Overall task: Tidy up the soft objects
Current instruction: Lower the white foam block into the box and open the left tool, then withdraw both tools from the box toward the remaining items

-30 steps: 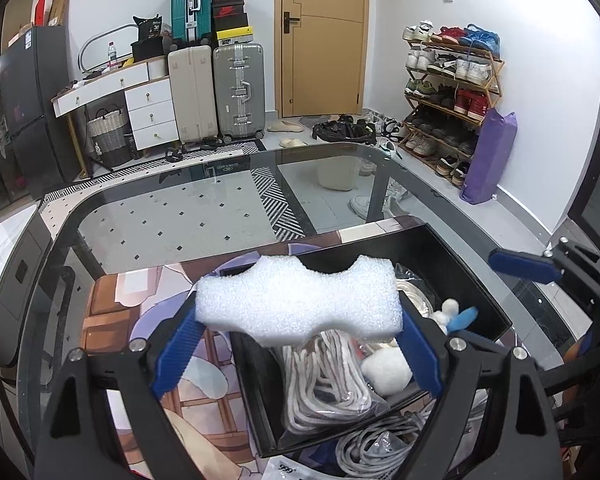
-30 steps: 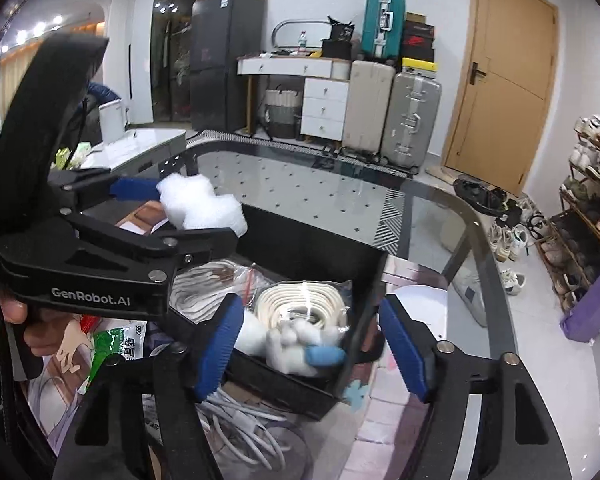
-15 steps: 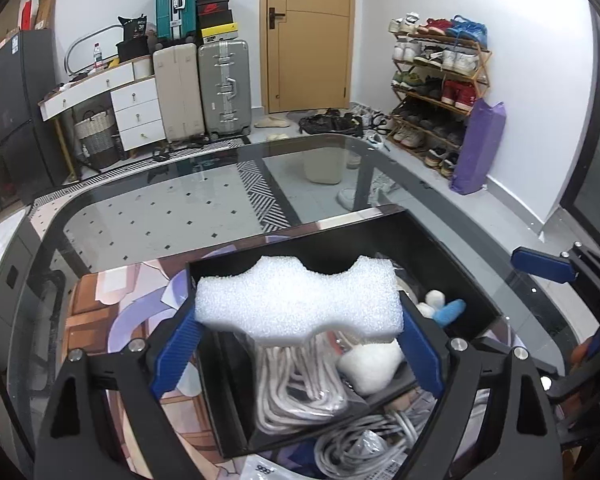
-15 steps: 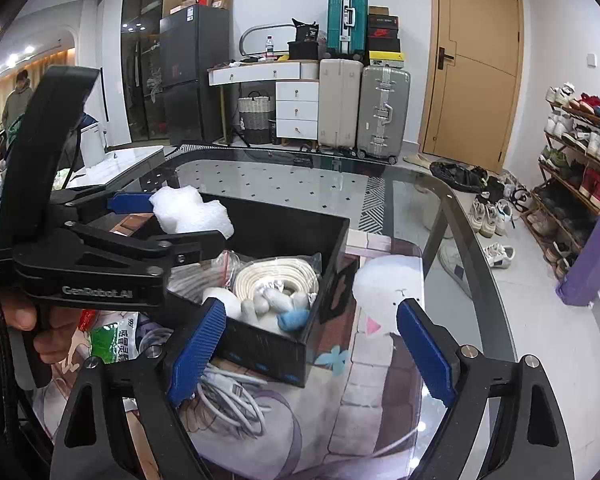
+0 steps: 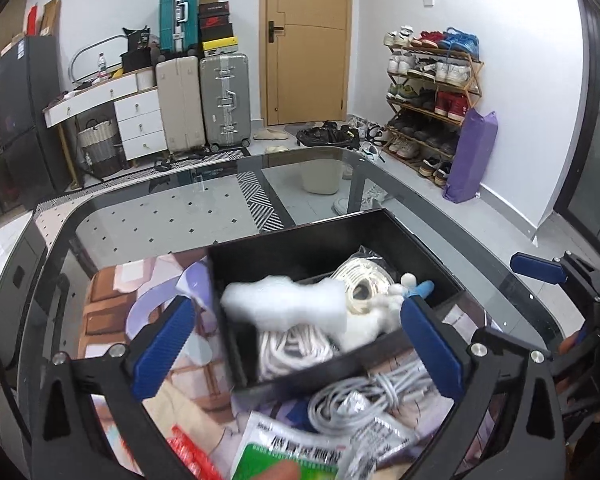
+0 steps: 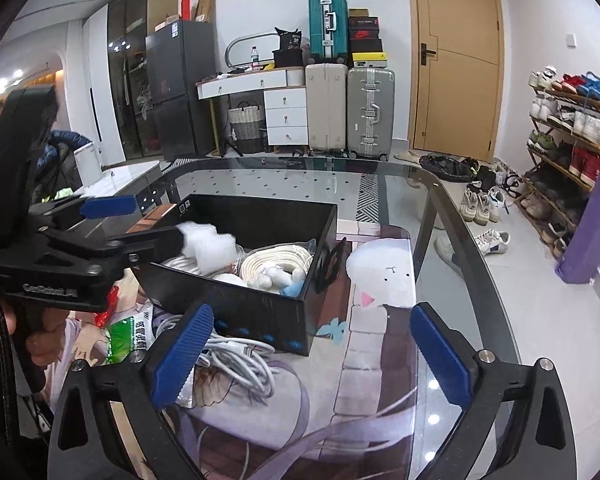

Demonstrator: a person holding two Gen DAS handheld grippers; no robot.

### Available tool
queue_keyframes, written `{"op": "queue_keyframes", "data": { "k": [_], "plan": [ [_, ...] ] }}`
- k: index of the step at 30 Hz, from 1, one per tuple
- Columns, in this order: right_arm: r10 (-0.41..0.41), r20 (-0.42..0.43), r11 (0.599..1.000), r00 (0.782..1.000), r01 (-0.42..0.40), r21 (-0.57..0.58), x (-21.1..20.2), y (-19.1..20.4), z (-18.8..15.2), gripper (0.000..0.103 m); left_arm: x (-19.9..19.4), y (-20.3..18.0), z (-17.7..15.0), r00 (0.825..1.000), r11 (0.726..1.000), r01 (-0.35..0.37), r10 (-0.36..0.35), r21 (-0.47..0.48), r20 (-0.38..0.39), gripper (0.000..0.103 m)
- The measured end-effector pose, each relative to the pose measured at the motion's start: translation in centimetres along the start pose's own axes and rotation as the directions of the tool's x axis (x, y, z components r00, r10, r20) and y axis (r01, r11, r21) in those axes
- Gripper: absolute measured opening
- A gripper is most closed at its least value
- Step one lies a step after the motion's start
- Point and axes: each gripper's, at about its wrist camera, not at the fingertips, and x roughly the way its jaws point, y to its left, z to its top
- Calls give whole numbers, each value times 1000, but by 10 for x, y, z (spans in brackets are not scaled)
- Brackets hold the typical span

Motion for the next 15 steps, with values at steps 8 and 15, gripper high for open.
{"op": "queue_keyframes", "data": {
  "k": [8,15],
  "plan": [
    [26,-40,998,999,-24,56,1,4,-11,102,-29,21,-25,999,998,-33,33,-46,2,103],
    [87,-84,993,993,-80,86,10,19,-25,102,-38,35,-52,997,995,-68,67,-71,-29,103]
  ]
}}
